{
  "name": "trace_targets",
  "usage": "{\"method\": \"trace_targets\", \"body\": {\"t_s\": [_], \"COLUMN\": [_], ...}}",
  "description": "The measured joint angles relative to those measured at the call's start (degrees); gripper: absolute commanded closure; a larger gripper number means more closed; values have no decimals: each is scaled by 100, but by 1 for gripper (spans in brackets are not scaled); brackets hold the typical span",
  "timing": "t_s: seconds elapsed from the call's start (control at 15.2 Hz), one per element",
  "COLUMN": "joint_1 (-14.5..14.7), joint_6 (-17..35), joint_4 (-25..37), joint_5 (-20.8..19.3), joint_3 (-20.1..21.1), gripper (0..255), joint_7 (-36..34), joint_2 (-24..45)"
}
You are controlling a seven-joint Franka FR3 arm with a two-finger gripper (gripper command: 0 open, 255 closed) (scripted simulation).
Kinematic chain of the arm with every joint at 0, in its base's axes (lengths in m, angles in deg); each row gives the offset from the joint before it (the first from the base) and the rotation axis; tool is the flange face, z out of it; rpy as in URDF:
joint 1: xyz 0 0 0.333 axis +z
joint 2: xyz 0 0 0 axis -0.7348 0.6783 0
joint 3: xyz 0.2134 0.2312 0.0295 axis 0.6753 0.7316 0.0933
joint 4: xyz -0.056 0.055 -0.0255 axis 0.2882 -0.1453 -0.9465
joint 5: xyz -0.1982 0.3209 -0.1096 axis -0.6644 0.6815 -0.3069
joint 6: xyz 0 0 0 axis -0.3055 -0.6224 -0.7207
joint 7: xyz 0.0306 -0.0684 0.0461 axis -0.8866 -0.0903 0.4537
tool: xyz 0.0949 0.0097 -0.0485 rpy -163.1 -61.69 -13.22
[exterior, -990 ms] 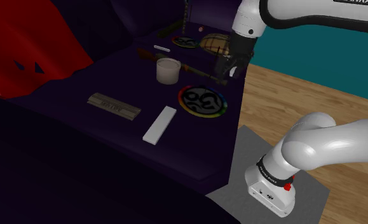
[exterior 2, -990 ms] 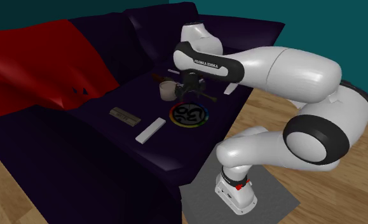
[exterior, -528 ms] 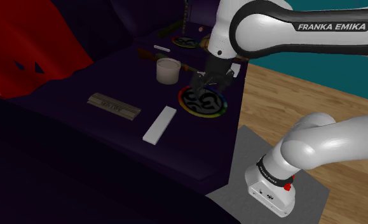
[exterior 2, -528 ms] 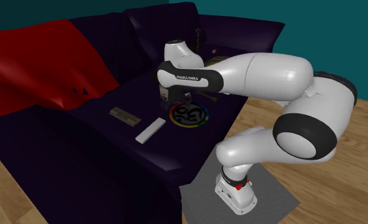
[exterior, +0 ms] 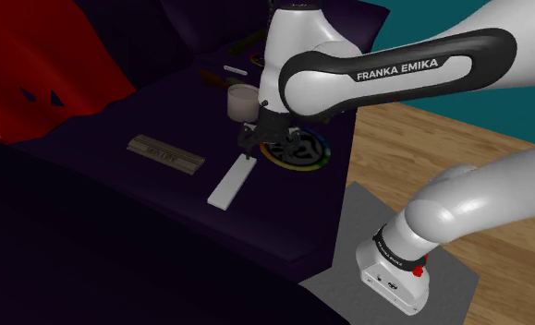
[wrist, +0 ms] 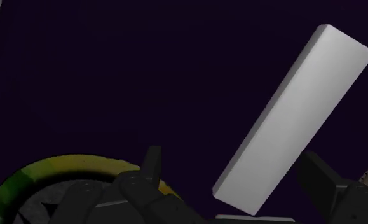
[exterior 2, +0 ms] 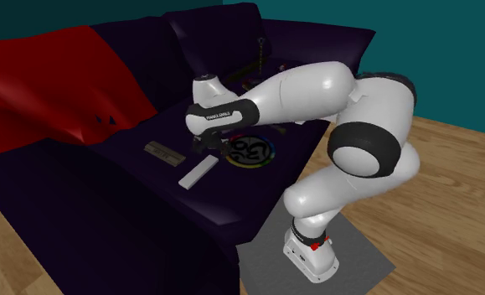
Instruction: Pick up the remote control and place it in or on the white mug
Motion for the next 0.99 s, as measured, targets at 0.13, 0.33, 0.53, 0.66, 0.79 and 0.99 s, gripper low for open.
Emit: {"method": "trace_targets", "body": {"t_s": [0.13,0.33,0.53,0.66,0.79,0.99], "joint_1": [-159,-492,-666,-703,-716,-723], "joint_6": [282,769,1112,1282,1460,1701], "joint_4": [146,446,676,686,606,541], "joint_5": [-79,-465,-919,-1098,-1208,-1435], "joint_3": [319,793,1108,1162,1186,1223], "gripper": [0,0,0,0,0,0], "joint_7": [-625,-1632,-2503,-2696,-2791,-2978], "joint_2": [394,1194,1840,2062,2192,2430]}}
